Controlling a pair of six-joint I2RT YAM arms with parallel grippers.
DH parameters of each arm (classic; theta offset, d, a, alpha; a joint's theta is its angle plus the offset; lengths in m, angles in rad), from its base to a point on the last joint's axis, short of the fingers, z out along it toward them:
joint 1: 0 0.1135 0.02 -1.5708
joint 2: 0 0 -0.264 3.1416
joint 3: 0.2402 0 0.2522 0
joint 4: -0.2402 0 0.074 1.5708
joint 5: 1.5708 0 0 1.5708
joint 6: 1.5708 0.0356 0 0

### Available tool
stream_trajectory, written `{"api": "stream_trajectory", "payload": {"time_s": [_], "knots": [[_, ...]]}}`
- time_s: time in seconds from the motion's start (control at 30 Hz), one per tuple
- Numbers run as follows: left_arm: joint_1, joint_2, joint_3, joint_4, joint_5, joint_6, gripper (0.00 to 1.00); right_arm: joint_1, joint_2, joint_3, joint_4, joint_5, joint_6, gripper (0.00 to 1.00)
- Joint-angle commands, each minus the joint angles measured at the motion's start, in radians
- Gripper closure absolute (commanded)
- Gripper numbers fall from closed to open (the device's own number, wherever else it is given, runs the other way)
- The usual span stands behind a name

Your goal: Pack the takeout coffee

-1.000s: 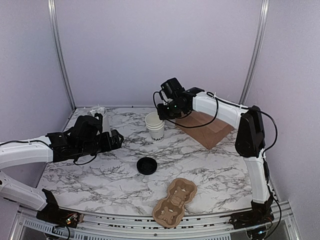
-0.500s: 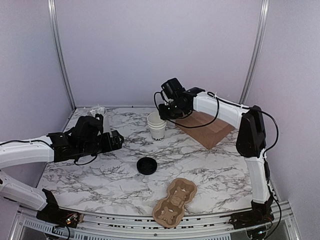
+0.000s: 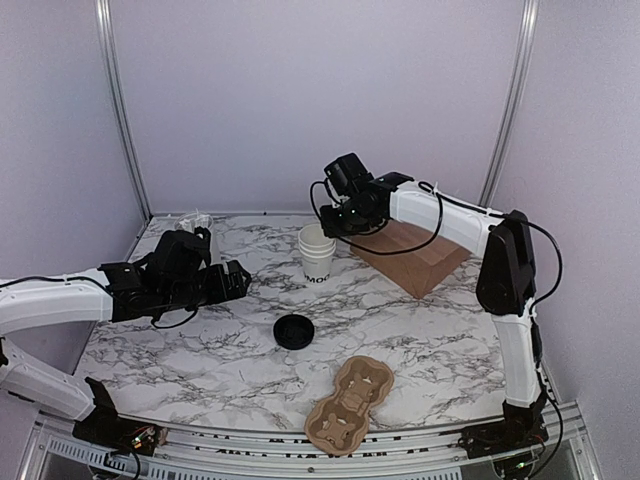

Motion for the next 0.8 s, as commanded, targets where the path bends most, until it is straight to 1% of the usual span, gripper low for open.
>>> {"api": "stream_trajectory", "payload": {"time_s": [0.0,0.23,0.57,0.77], "knots": [[-0.004,0.012,0.03,-0.012,0.0,0.013,0.01,0.0,-0.029,-0.002,-0.003,0.018,-0.007,0.8],[-0.004,0.008,0.026,-0.012,-0.003,0.013,0.01,-0.005,-0.006,0.0,0.001,-0.008,-0.004,0.81],[-0.004,-0.002,0.016,-0.014,-0.006,0.01,0.01,-0.01,0.0,-0.003,-0.003,0.007,0.002,0.84],[-0.004,-0.003,0.016,-0.014,-0.005,0.009,0.01,-0.01,0.013,-0.003,-0.005,0.005,0.002,0.84]]}}
